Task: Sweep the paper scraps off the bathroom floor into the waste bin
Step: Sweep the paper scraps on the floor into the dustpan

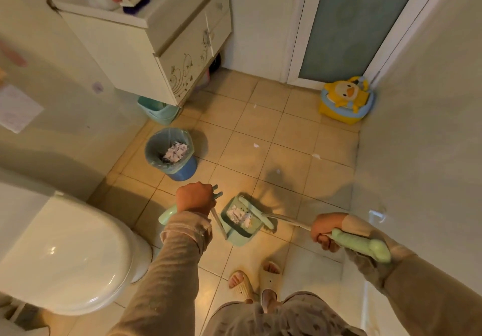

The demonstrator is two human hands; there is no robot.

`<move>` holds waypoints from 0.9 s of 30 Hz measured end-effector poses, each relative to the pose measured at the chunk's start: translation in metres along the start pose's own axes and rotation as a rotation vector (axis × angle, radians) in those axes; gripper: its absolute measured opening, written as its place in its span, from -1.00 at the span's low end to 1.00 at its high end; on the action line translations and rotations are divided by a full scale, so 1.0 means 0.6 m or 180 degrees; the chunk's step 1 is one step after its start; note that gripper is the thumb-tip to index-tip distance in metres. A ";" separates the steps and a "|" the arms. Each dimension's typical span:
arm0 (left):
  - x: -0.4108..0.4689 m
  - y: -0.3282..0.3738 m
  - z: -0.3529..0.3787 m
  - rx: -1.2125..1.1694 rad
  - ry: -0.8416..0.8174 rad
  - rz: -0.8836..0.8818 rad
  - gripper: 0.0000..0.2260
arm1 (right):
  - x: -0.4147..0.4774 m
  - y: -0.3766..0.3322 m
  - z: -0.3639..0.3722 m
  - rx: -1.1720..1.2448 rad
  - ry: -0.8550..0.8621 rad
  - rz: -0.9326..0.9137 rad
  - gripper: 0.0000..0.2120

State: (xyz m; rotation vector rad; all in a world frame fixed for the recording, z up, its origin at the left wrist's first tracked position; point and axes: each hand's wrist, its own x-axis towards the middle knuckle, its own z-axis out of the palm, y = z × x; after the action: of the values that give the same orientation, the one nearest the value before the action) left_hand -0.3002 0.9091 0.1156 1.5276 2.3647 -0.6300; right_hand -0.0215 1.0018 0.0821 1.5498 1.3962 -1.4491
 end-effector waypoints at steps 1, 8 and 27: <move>0.001 0.000 -0.001 -0.0006 -0.0002 0.0015 -0.70 | 0.001 0.003 -0.001 0.0085 0.0028 0.0014 -0.76; 0.016 -0.014 -0.024 0.0056 0.0113 0.0215 -0.69 | -0.001 -0.001 0.020 0.0481 -0.0026 0.0380 -0.71; 0.160 0.117 -0.137 0.0016 0.0094 0.0085 -0.65 | 0.010 0.013 -0.242 -0.0009 0.0591 0.0304 -0.70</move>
State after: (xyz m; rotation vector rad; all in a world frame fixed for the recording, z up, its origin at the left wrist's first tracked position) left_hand -0.2747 1.0506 0.1305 1.5786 2.3620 -0.6120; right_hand 0.0321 1.1344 0.1080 1.7616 1.4064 -1.2730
